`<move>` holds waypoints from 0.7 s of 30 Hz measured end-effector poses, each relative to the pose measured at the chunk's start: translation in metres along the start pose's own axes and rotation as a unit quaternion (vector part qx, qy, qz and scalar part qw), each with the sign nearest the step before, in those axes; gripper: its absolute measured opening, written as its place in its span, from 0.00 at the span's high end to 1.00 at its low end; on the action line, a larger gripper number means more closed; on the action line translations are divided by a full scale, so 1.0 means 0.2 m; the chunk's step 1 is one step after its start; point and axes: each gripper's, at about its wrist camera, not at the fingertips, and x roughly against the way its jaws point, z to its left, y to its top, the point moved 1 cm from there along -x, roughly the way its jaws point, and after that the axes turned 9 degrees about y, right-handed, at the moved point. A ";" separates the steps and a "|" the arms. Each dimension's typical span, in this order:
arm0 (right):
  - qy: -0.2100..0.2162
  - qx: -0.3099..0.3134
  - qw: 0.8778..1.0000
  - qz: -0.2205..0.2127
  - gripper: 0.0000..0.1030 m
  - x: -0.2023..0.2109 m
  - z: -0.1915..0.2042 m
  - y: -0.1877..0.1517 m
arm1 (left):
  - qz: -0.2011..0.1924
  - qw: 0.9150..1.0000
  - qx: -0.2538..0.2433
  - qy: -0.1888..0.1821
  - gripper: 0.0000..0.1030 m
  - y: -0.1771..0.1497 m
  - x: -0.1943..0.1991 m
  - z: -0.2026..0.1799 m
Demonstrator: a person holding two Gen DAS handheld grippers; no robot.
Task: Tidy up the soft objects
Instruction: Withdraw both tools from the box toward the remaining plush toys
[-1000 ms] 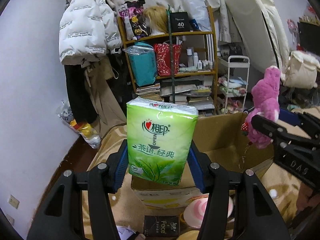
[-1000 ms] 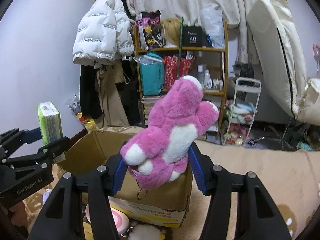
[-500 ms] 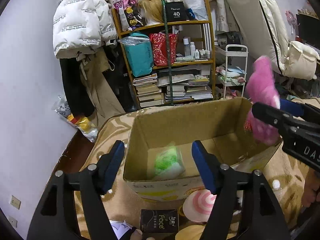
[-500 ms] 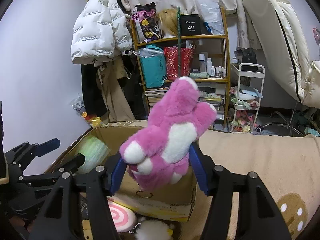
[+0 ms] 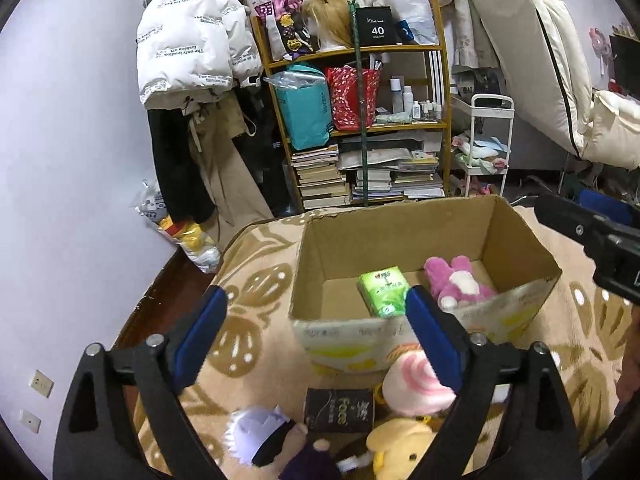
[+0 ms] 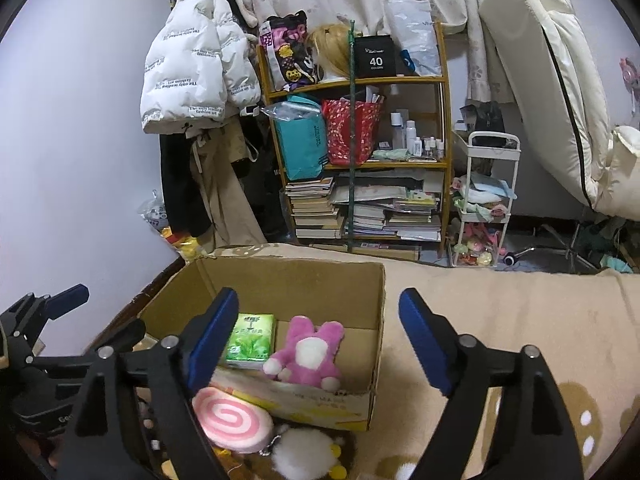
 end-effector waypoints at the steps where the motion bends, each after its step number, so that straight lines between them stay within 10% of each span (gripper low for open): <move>1: 0.002 0.000 1.000 -0.001 0.10 0.02 0.01 0.00 | 0.001 1.000 -0.001 0.000 0.10 -0.01 0.02 0.01; 21: -0.003 -0.013 1.000 0.007 0.06 0.32 0.06 -0.09 | 0.061 0.998 0.002 0.029 0.08 -0.23 0.28 0.17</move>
